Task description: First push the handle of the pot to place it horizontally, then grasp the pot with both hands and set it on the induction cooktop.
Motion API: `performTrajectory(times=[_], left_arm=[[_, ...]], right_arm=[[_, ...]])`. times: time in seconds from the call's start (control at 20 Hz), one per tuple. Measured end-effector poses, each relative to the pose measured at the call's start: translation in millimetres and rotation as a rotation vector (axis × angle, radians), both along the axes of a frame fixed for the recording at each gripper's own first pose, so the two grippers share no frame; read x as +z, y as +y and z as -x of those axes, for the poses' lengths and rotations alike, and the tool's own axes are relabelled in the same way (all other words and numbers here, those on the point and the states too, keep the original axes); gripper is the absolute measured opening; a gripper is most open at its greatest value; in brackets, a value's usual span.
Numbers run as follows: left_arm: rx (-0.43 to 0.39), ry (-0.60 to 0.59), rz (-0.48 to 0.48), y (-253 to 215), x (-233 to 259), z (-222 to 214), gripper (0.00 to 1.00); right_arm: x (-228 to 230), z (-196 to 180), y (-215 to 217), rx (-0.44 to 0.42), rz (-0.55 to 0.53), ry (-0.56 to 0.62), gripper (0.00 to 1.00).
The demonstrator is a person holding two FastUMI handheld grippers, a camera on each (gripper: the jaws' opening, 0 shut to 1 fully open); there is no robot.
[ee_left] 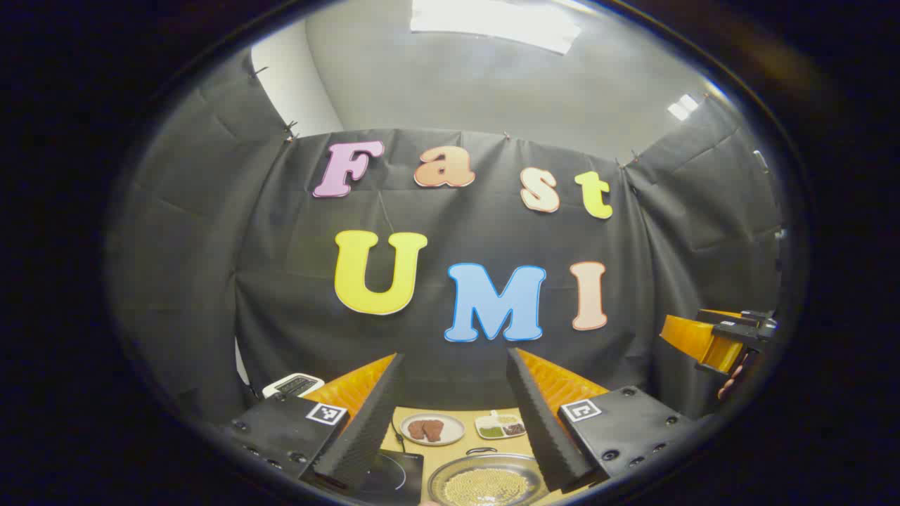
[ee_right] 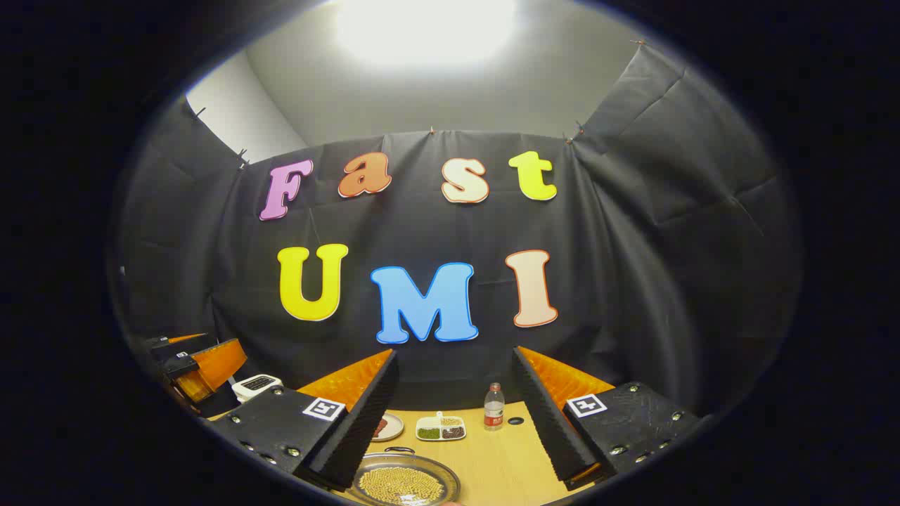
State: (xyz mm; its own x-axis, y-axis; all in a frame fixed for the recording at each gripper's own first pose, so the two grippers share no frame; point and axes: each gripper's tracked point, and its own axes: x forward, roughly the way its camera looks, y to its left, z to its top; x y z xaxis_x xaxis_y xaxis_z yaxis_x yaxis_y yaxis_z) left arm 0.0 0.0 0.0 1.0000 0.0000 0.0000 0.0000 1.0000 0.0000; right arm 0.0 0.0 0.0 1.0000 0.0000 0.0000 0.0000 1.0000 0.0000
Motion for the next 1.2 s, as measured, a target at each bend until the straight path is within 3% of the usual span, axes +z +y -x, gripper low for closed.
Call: performTrajectory(times=[0.45,1.1,1.2], left_arm=[[-0.005,0.029,0.0,-4,-8,4,0.99],[-0.024,0.048,-0.018,3,-14,-19,0.99],[-0.019,0.051,-0.024,8,-15,-19,0.95]], right_arm=[[-10,6,2,0.035,0.009,0.04,0.99],[-29,-14,6,0.031,-0.032,0.091,0.99],[-38,-16,6,0.031,-0.035,0.115,0.99]])
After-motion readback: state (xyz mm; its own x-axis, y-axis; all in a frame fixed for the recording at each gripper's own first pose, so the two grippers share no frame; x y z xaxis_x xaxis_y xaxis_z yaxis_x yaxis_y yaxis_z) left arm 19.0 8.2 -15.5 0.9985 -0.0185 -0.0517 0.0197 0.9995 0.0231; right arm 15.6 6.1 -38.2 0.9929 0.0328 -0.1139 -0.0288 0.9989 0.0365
